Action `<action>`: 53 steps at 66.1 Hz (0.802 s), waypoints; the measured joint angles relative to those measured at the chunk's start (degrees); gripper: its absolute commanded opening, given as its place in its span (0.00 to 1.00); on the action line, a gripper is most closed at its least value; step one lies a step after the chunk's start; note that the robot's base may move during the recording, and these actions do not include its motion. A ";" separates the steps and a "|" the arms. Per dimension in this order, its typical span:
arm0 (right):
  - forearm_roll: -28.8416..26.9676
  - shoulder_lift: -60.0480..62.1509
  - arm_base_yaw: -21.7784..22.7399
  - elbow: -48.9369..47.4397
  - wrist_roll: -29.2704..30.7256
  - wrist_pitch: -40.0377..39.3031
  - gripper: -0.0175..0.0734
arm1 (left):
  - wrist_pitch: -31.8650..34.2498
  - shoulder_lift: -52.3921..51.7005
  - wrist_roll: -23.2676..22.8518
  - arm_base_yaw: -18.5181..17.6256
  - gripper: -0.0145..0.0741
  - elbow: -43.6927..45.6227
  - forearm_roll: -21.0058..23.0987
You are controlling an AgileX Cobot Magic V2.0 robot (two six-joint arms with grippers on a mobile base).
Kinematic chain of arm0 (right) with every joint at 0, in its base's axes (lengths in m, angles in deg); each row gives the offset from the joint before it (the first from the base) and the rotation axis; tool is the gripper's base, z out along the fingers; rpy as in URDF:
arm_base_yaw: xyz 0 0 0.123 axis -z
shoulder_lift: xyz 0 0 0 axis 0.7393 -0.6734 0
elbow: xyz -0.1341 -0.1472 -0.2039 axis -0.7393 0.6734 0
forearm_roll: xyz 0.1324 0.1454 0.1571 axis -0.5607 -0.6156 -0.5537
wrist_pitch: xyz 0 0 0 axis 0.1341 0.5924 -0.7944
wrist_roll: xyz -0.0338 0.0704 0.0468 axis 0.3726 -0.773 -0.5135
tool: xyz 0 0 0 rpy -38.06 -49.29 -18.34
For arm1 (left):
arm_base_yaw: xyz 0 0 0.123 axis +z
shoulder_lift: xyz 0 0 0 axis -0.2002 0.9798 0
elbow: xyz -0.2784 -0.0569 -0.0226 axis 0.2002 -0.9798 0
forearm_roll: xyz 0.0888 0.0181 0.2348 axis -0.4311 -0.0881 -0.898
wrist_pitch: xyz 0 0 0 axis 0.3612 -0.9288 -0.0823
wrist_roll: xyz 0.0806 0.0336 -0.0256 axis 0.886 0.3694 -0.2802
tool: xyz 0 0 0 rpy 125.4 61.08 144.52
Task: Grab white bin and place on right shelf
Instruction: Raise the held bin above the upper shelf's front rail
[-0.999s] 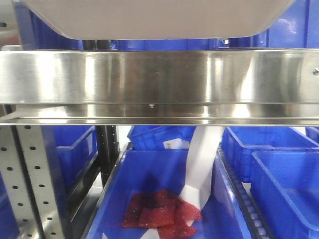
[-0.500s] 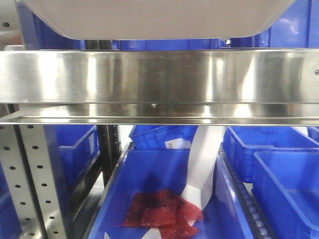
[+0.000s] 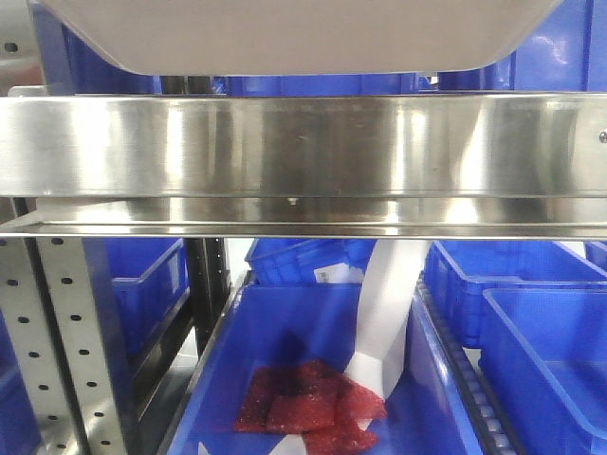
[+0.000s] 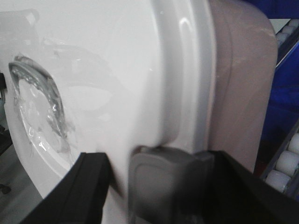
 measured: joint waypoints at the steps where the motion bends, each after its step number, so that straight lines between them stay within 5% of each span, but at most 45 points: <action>1: 0.00 0.00 0.00 0.00 0.00 0.00 0.69 | 0.00 0.00 0.00 0.00 0.46 0.00 0.09; 53: -0.38 -0.54 0.00 0.00 -0.10 0.11 0.69 | -0.25 0.27 0.00 0.00 0.46 0.00 -0.51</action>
